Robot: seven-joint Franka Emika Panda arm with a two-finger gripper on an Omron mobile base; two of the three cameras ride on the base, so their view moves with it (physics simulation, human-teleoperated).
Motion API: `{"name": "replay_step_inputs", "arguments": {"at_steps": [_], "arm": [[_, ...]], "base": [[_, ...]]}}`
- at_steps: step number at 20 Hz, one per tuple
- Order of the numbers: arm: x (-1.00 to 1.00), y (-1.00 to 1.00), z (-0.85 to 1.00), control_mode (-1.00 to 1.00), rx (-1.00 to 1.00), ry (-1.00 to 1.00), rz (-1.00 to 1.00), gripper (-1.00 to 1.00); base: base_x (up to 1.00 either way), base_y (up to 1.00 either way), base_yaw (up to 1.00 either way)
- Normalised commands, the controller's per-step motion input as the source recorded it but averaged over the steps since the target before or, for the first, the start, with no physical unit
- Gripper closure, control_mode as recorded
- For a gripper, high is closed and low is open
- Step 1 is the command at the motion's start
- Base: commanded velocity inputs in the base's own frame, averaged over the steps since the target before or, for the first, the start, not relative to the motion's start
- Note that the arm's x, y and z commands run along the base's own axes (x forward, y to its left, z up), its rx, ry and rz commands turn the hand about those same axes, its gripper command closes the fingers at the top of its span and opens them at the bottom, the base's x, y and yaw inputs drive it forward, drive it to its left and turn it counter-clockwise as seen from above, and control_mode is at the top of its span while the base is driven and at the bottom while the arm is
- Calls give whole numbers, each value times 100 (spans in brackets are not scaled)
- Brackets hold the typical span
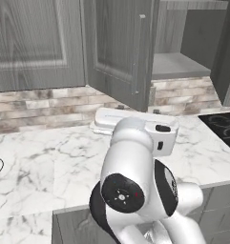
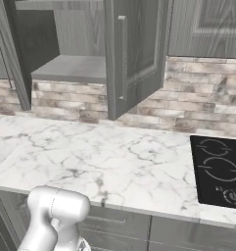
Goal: Close all open cabinet doors.
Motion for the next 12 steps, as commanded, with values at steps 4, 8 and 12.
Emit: {"name": "replay_step_inputs", "arguments": {"at_steps": [4, 8, 12], "arm": [[58, 3, 0, -100, 0, 3, -9, -100], [65, 0, 0, -100, 0, 6, -2, -100], [48, -6, 0, -100, 0, 1, 0, -100]], "base": [[0, 0, 0], [0, 0, 0], [0, 0, 0]]}}
